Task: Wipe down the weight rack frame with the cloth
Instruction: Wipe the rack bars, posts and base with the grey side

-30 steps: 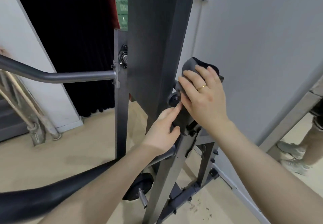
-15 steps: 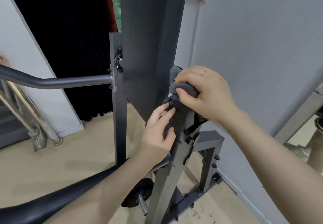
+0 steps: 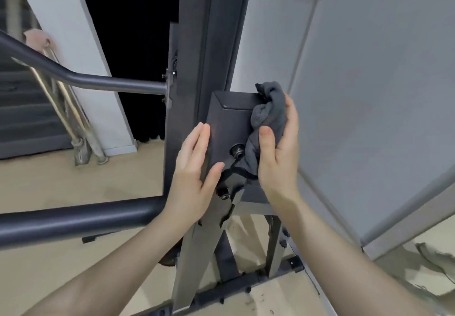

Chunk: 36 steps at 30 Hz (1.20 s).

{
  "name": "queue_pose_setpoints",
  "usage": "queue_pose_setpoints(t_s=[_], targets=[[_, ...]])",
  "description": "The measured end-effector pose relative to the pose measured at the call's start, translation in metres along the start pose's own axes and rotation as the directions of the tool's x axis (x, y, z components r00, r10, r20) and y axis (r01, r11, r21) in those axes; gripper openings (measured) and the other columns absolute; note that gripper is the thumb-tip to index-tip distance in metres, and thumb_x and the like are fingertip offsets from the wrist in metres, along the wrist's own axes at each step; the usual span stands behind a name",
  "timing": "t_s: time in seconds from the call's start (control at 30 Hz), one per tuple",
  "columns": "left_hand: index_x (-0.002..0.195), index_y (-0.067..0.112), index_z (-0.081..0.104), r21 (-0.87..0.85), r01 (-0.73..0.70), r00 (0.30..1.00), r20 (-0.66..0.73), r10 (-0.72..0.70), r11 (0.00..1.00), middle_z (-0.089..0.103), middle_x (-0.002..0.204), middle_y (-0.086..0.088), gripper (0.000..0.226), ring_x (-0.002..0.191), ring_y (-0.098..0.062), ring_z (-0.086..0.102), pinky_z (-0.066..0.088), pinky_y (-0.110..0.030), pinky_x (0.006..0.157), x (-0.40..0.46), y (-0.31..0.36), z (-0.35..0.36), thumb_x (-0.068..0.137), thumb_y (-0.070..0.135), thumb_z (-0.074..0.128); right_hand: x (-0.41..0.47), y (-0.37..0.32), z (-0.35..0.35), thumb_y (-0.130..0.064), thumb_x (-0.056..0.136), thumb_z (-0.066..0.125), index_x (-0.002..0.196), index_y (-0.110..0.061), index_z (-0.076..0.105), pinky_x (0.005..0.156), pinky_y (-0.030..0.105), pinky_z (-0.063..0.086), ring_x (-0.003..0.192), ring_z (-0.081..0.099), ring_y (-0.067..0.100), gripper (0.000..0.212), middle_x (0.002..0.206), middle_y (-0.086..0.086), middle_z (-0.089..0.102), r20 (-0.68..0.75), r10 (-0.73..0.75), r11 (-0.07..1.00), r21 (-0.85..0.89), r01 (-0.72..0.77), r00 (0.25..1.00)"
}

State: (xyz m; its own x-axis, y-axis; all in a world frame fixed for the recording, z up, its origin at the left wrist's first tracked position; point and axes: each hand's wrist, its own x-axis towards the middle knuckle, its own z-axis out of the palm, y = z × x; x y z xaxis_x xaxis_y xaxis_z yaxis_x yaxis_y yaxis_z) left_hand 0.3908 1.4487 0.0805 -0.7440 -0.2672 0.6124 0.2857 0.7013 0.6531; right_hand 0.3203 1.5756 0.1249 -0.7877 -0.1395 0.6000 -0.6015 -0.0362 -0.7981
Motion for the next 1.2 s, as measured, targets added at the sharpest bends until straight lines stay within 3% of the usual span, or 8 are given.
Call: queue_pose_setpoints(t_s=[0.07, 0.27, 0.43, 0.6, 0.73, 0.8, 0.9, 1.2], targets=[[0.143, 0.031, 0.015, 0.010, 0.057, 0.997, -0.043, -0.057, 0.998, 0.019, 0.147, 0.012, 0.058, 0.135, 0.014, 0.013, 0.013, -0.010, 0.112, -0.010, 0.002, 0.005, 0.094, 0.027, 0.047, -0.013, 0.014, -0.003, -0.042, 0.089, 0.042, 0.127, -0.063, 0.019, 0.111, 0.036, 0.033, 0.132, 0.040, 0.014, 0.050, 0.142, 0.002, 0.043, 0.051, 0.083, 0.996, 0.029, -0.084, 0.995], [0.135, 0.052, 0.014, -0.014, 0.187, 0.979, -0.079, -0.188, 0.982, 0.021, 0.142, 0.036, 0.064, 0.137, 0.003, 0.026, 0.027, -0.025, 0.113, -0.023, 0.015, 0.011, 0.097, 0.016, 0.049, -0.070, 0.061, -0.006, -0.039, 0.093, 0.037, 0.148, -0.036, 0.015, 0.111, 0.052, 0.031, 0.133, 0.036, 0.011, 0.059, 0.145, -0.003, 0.038, 0.354, 0.225, 0.974, -0.059, -0.218, 0.908], [0.143, 0.045, 0.023, -0.054, 0.258, 0.960, -0.097, -0.263, 0.965, 0.033, 0.150, 0.018, 0.064, 0.138, 0.000, 0.030, 0.032, -0.040, 0.113, -0.024, 0.017, 0.009, 0.095, 0.013, 0.051, -0.033, 0.040, 0.001, -0.022, 0.095, 0.039, 0.145, -0.025, 0.006, 0.114, 0.013, 0.010, 0.138, 0.013, -0.003, 0.060, 0.149, -0.010, 0.017, 0.256, 0.124, 0.992, -0.058, -0.113, 0.959], [0.149, 0.026, 0.025, -0.067, 0.265, 0.956, -0.113, -0.271, 0.962, 0.033, 0.151, 0.013, 0.062, 0.138, 0.000, 0.028, 0.032, -0.041, 0.113, -0.023, 0.017, 0.012, 0.095, 0.008, 0.050, -0.066, 0.070, -0.012, -0.015, 0.098, 0.046, 0.145, -0.031, 0.003, 0.119, 0.030, 0.013, 0.138, 0.008, -0.004, 0.066, 0.153, -0.010, 0.009, 0.447, 0.200, 0.978, -0.140, -0.153, 0.872], [0.148, 0.027, 0.028, -0.115, 0.271, 0.955, -0.090, -0.281, 0.956, 0.035, 0.149, 0.014, 0.062, 0.138, 0.001, 0.029, 0.032, -0.040, 0.113, -0.023, 0.017, 0.009, 0.094, 0.007, 0.052, -0.034, 0.036, -0.011, -0.004, 0.097, 0.043, 0.146, -0.012, 0.012, 0.109, 0.003, 0.006, 0.131, 0.012, -0.008, 0.059, 0.151, 0.002, 0.021, 0.231, 0.113, 0.991, -0.095, -0.093, 0.966], [0.144, 0.035, 0.029, -0.103, 0.264, 0.957, -0.098, -0.274, 0.959, 0.036, 0.146, 0.021, 0.063, 0.136, 0.004, 0.031, 0.033, -0.038, 0.113, -0.023, 0.017, 0.007, 0.093, 0.007, 0.054, -0.015, 0.015, -0.009, -0.002, 0.094, 0.044, 0.144, -0.006, 0.025, 0.111, 0.007, 0.011, 0.133, 0.018, 0.001, 0.053, 0.145, 0.004, 0.029, 0.079, -0.107, 0.988, -0.100, 0.115, 0.991], [0.132, 0.050, 0.029, -0.090, 0.264, 0.956, -0.105, -0.273, 0.960, 0.034, 0.137, 0.033, 0.066, 0.132, 0.009, 0.032, 0.034, -0.035, 0.112, -0.021, 0.018, 0.004, 0.092, 0.007, 0.057, -0.011, 0.026, -0.001, -0.005, 0.097, 0.038, 0.136, -0.007, 0.038, 0.115, 0.031, 0.021, 0.136, 0.029, 0.026, 0.039, 0.141, 0.009, 0.039, 0.222, -0.552, 0.740, -0.313, 0.595, 0.804], [0.101, 0.034, 0.053, -0.180, 0.317, 0.948, 0.040, -0.316, 0.931, 0.061, 0.100, 0.015, 0.043, 0.088, 0.018, 0.056, 0.043, -0.003, 0.074, -0.015, 0.018, -0.018, 0.087, -0.007, 0.056, -0.011, 0.018, 0.013, -0.008, 0.097, 0.047, 0.127, -0.006, 0.057, 0.112, 0.033, 0.026, 0.128, 0.041, 0.023, 0.031, 0.131, 0.012, 0.057, 0.508, -0.676, 0.427, -0.320, 0.846, 0.534]])
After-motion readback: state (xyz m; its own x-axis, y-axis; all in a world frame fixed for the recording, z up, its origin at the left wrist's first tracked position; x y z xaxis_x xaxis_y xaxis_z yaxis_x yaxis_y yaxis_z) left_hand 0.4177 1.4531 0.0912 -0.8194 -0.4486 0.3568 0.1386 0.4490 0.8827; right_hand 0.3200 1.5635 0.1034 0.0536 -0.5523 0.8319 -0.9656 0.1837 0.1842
